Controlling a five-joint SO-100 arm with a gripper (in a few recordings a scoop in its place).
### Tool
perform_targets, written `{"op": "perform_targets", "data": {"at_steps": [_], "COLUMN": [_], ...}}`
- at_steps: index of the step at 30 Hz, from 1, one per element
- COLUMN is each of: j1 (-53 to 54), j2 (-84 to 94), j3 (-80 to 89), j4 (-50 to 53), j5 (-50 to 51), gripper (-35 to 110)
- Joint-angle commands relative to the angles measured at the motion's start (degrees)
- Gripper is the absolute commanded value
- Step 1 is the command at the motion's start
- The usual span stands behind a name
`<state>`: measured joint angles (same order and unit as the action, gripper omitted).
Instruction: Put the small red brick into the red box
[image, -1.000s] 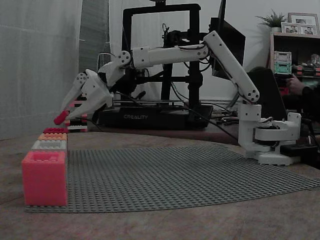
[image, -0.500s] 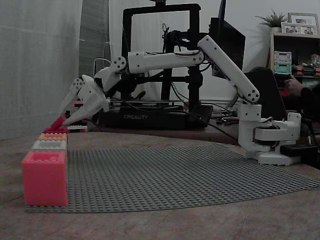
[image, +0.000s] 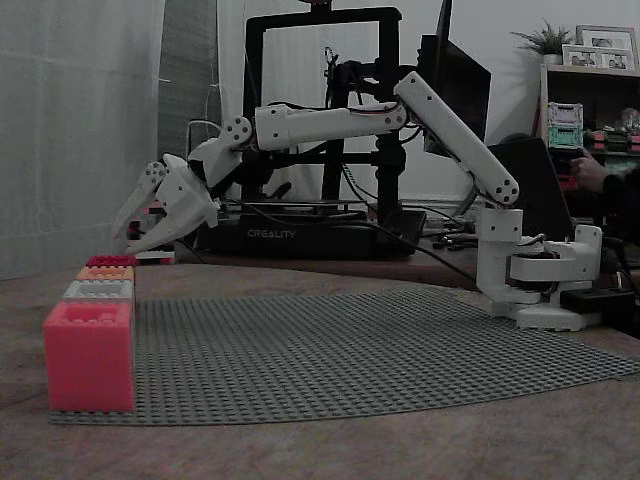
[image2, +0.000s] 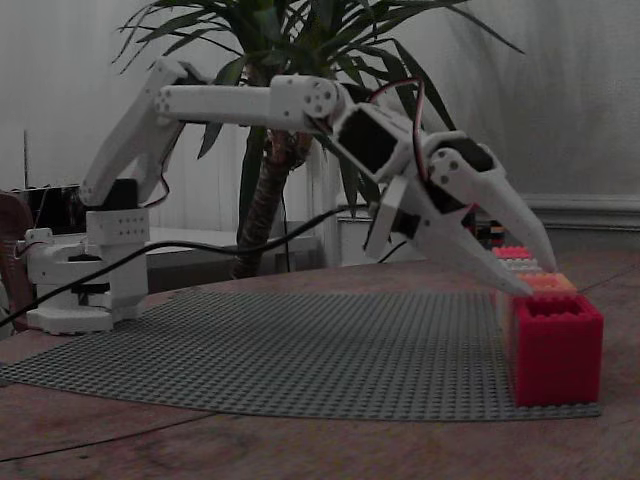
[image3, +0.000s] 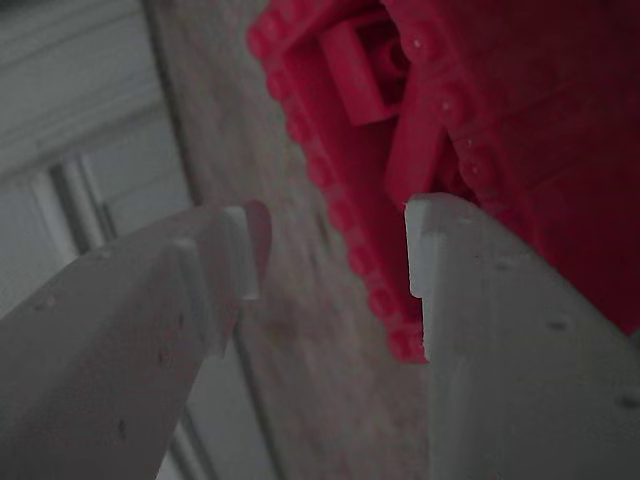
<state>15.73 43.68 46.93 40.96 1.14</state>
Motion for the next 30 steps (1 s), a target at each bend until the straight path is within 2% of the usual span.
{"op": "perform_targets", "data": {"at_steps": [1, 7, 16, 24, 30], "j1": [0.3, -2.8, -8.4, -10.3, -11.0], "j2": [8.3, 22.7, 57.2, 86.1, 108.0], "j3": [-3.9, 2.9, 43.2, 82.3, 102.6], "j4": [0.6, 8.7, 14.7, 15.1, 18.5], "j5": [-0.4, -5.9, -9.0, -8.6, -9.1], "gripper": [3, 0, 0, 0, 0]}}
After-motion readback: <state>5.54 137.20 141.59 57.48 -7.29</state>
